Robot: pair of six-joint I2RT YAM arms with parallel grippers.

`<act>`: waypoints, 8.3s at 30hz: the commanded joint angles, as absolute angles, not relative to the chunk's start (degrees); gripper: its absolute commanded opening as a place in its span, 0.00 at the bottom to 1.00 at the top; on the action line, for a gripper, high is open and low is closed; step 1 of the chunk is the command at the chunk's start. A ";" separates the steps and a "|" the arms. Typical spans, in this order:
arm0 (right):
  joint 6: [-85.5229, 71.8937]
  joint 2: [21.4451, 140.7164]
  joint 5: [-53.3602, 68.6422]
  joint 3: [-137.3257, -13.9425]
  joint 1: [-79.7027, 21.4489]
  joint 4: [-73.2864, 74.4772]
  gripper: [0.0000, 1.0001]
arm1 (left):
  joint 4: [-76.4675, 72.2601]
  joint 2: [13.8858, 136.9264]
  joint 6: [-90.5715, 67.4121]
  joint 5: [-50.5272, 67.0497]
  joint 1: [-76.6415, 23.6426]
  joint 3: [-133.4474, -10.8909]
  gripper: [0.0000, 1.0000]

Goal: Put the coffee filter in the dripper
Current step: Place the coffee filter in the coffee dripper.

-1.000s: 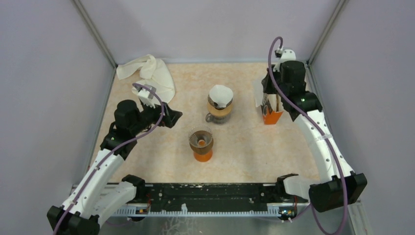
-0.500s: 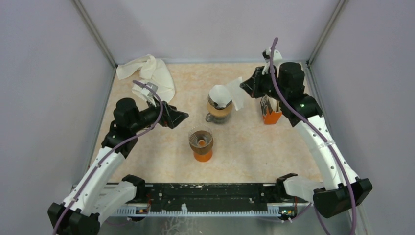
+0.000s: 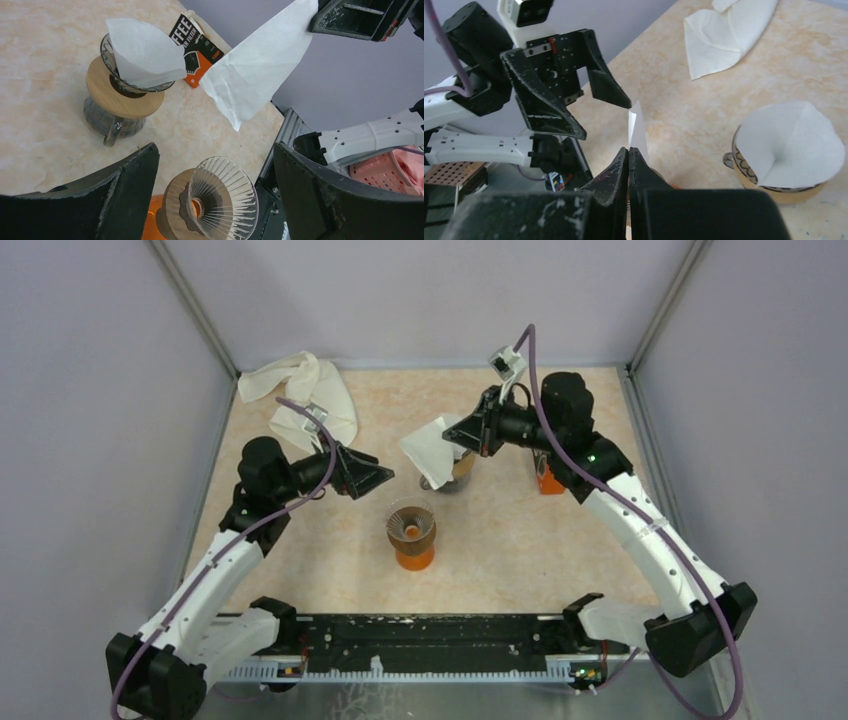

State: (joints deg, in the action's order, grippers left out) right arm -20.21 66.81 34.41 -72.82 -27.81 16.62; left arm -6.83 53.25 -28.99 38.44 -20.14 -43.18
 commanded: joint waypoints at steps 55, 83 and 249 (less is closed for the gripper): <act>-19.16 68.79 38.44 -69.94 -31.05 10.16 0.37 | -26.30 48.18 -39.70 41.75 -19.20 -33.95 0.00; -17.24 69.52 45.03 -64.43 -29.80 5.09 0.43 | -49.02 48.47 -53.63 40.00 -18.28 -28.92 0.00; -4.39 87.51 -43.22 -96.42 -68.83 39.42 0.00 | -8.10 56.35 -43.88 1.77 -39.74 -43.88 0.50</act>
State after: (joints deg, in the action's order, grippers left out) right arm -3.60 87.83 -43.27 -94.65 -68.12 42.89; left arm -4.54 55.59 -42.72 -0.16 -38.94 -42.26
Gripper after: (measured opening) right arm 0.005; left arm 0.505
